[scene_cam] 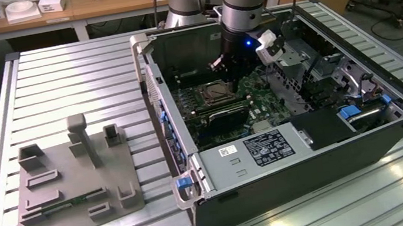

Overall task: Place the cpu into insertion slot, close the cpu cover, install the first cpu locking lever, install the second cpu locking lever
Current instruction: 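Install the second cpu locking lever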

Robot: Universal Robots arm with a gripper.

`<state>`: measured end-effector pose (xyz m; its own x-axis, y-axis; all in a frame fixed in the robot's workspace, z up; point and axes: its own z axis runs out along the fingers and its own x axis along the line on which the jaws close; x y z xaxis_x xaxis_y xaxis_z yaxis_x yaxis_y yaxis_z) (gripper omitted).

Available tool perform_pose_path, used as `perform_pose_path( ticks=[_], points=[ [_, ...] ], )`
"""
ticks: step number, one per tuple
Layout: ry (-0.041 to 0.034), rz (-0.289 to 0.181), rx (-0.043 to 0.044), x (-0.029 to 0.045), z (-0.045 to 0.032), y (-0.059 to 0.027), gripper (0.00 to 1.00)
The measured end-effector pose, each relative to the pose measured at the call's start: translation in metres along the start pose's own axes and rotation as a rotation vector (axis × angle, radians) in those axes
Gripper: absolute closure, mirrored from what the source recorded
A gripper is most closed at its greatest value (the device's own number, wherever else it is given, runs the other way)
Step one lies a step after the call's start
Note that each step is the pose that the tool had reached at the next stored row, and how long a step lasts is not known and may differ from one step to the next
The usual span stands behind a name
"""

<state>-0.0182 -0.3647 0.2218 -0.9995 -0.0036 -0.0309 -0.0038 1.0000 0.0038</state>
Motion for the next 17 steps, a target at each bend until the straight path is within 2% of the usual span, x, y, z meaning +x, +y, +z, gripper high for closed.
perform_pose_path(
  ticks=[6, 17],
  points=[
    [-0.0001, -0.017, 0.0025, 0.0074, -0.0001, -0.0003, 0.9],
    [0.0, -0.018, 0.0023, 0.0145, -0.0004, -0.0094, 0.9]
  ],
)
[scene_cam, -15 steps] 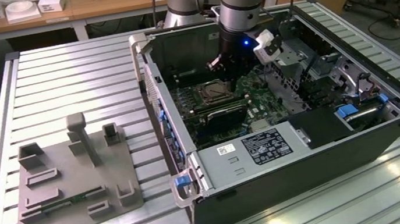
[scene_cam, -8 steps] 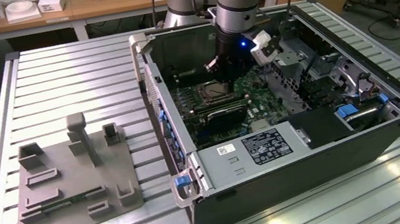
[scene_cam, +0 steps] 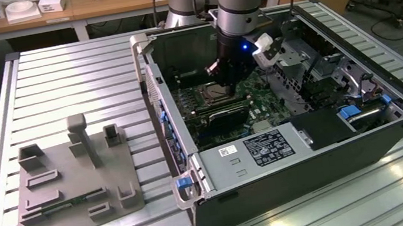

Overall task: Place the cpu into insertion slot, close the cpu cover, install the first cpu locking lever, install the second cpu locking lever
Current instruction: 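Install the second cpu locking lever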

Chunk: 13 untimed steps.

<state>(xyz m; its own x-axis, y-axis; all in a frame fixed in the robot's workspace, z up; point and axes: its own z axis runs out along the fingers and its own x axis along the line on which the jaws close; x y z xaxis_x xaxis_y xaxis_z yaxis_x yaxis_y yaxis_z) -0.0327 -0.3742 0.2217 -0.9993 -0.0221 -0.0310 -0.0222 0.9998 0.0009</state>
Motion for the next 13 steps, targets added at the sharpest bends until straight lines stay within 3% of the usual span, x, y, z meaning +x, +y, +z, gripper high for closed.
perform_pose_path(
  ticks=[7, 13],
  points=[
    [0.0, 0.0, 0.0001, 0.0096, -0.0003, -0.0003, 0.9],
    [0.0, 0.0, -0.0002, 0.0231, -0.0002, 0.0, 0.9]
  ],
)
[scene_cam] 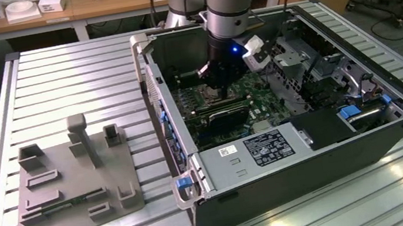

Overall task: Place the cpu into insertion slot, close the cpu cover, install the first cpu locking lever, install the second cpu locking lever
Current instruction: 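Install the second cpu locking lever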

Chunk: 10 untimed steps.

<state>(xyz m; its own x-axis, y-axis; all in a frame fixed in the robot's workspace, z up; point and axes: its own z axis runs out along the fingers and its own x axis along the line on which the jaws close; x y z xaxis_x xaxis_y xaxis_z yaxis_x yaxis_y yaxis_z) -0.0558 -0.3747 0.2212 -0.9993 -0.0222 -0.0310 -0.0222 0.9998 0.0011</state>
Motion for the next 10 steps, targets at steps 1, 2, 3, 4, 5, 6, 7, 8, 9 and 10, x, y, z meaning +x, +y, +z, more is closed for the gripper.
perform_pose_path(
  ticks=[1, 2, 3, 4, 5, 6, 7, 8, 9, 10],
  points=[
    [0.0, 0.0, 0.0, 0.0022, 0.0002, 0.0001, 0.9],
    [-0.0001, 0.0, 0.0, 0.0039, 0.0006, 0.0001, 0.9],
    [0.0, 0.0, 0.0001, 0.005, 0.001, 0.0001, 0.9],
    [0.0001, 0.0, 0.0001, 0.0063, 0.0015, 0.0001, 0.9],
    [0.0001, 0.0, 0.0001, 0.0075, 0.002, 0.0001, 0.9],
    [0.0001, 0.0, 0.0001, 0.0088, 0.0026, 0.0002, 0.9],
    [0.0001, 0.0, 0.0001, 0.0102, 0.0033, 0.0002, 0.9],
    [0.0002, 0.0, 0.0001, 0.0118, 0.004, 0.0002, 0.9],
    [0.0003, 0.0, 0.0002, 0.0136, 0.0045, 0.0002, 0.9],
    [0.0003, 0.0, 0.0001, 0.0156, 0.0051, 0.0003, 0.9]
  ],
)
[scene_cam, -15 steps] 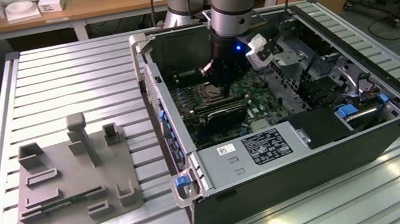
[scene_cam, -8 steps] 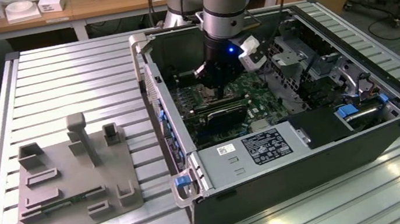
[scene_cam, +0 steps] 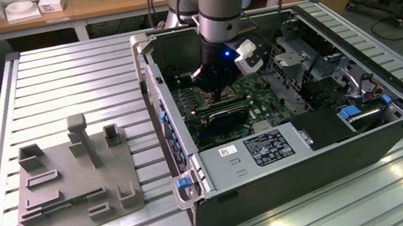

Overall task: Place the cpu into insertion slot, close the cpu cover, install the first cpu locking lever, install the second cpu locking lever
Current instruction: 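Install the second cpu locking lever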

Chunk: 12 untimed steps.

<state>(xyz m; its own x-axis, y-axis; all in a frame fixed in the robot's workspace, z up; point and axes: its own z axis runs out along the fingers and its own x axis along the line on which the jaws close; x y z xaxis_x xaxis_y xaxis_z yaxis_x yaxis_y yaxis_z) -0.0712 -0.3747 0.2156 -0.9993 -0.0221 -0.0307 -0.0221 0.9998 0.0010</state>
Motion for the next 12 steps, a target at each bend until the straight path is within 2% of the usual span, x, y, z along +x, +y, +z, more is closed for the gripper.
perform_pose_path(
  ticks=[7, 12],
  points=[
    [0.0038, 0.0, -0.0002, 0.0098, 0.0032, 0.0003, 0.9],
    [0.0105, 0.0, -0.0002, 0.0135, 0.0048, 0.0003, 0.9]
  ],
)
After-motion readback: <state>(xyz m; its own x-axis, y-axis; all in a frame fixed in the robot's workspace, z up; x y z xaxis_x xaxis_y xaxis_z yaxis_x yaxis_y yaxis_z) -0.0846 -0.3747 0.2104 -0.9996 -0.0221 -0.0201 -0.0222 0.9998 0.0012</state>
